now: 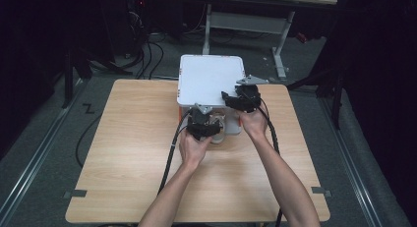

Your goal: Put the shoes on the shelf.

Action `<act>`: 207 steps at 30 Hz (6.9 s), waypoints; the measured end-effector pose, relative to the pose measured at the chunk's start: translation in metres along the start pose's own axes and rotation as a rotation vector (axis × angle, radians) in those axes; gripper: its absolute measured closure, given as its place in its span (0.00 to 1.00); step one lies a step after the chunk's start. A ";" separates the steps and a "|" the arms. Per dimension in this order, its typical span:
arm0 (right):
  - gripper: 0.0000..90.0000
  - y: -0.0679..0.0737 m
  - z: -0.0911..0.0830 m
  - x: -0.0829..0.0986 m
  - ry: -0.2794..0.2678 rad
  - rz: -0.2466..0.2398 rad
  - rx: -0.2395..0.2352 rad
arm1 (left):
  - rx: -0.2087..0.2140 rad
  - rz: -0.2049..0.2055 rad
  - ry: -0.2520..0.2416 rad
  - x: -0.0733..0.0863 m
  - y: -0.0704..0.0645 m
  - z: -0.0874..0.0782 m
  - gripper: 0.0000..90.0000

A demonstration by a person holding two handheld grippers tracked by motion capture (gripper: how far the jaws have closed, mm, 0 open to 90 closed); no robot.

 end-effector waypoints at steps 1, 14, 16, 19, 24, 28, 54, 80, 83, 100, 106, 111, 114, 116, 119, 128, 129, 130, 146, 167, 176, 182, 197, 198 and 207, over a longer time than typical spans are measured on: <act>0.45 0.000 0.000 0.000 0.000 0.000 0.000 | 0.002 -0.002 -0.006 0.000 -0.001 -0.003 0.37; 0.45 0.000 0.001 0.000 -0.005 0.004 0.006 | -0.048 0.015 0.043 0.040 -0.009 -0.046 0.21; 0.45 0.000 0.001 0.000 -0.007 0.007 0.007 | -0.060 0.011 0.068 0.046 -0.009 -0.041 0.19; 0.45 0.000 0.001 0.000 -0.007 0.007 0.007 | -0.079 0.010 0.095 0.053 -0.010 -0.032 0.17; 0.45 0.000 0.001 0.000 -0.003 0.005 0.007 | -0.101 0.007 0.130 0.061 -0.011 -0.019 0.17; 0.45 0.000 0.001 0.000 -0.008 0.006 0.007 | -0.124 -0.001 0.131 0.061 -0.014 -0.011 0.17; 0.45 -0.002 0.001 0.000 -0.015 0.006 0.005 | -0.182 -0.065 0.159 0.041 -0.011 0.022 0.18; 0.45 -0.003 0.002 0.000 -0.018 0.005 0.004 | -0.207 -0.110 0.099 0.025 0.002 0.049 0.28; 0.45 -0.003 0.002 0.000 -0.018 0.005 0.001 | -0.175 -0.080 0.100 0.026 0.003 0.042 0.27; 0.47 -0.012 -0.028 0.007 -0.052 0.057 -0.025 | -0.010 0.041 -0.052 0.026 0.024 -0.045 0.35; 0.48 -0.018 -0.055 0.012 -0.080 0.084 -0.030 | 0.017 0.041 -0.118 0.022 0.036 -0.080 0.34; 0.49 -0.022 -0.076 0.015 -0.101 0.122 -0.049 | 0.037 0.029 -0.120 0.027 0.049 -0.097 0.31; 0.49 -0.025 -0.088 0.019 -0.114 0.124 -0.054 | 0.042 0.021 -0.121 0.030 0.057 -0.105 0.29; 0.49 -0.026 -0.095 0.023 -0.119 0.122 -0.056 | 0.043 0.023 -0.116 0.032 0.061 -0.111 0.28; 0.48 -0.028 -0.107 0.030 -0.131 0.123 -0.059 | 0.050 0.027 -0.129 0.037 0.066 -0.121 0.27; 0.46 -0.039 -0.127 0.066 -0.131 0.128 -0.107 | 0.070 -0.020 -0.156 0.064 0.084 -0.148 0.28; 0.46 -0.041 -0.129 0.071 -0.131 0.132 -0.104 | 0.069 -0.021 -0.157 0.066 0.085 -0.149 0.28; 0.46 -0.042 -0.131 0.075 -0.129 0.133 -0.099 | 0.068 -0.022 -0.158 0.068 0.086 -0.151 0.28; 0.46 -0.048 -0.158 0.130 -0.103 0.135 -0.039 | 0.074 -0.028 -0.136 0.094 0.084 -0.151 0.27; 0.47 -0.057 -0.144 0.189 0.019 0.181 0.000 | 0.031 -0.056 -0.042 0.134 0.095 -0.127 0.27; 0.48 -0.069 -0.127 0.206 0.076 0.186 0.046 | -0.021 -0.055 0.002 0.143 0.103 -0.110 0.28; 0.48 -0.075 -0.119 0.215 0.104 0.184 0.074 | -0.049 -0.062 0.022 0.149 0.109 -0.103 0.29; 0.46 -0.086 -0.107 0.227 0.164 0.156 0.140 | -0.136 -0.042 0.076 0.162 0.123 -0.089 0.29; 0.46 -0.086 -0.106 0.227 0.164 0.156 0.139 | -0.137 -0.045 0.078 0.163 0.123 -0.088 0.29; 0.44 -0.087 -0.102 0.230 0.184 0.151 0.146 | -0.144 -0.049 0.105 0.167 0.125 -0.085 0.29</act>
Point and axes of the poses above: each handheld gripper's, and its own axes: z roughly forward along the jaws, x roughly out of its underside, y roughly to its left, the point moved 8 cm from there along z, roughly forward along the jaws, and after that the axes turned 5 degrees about z, right-handed, at the moved point
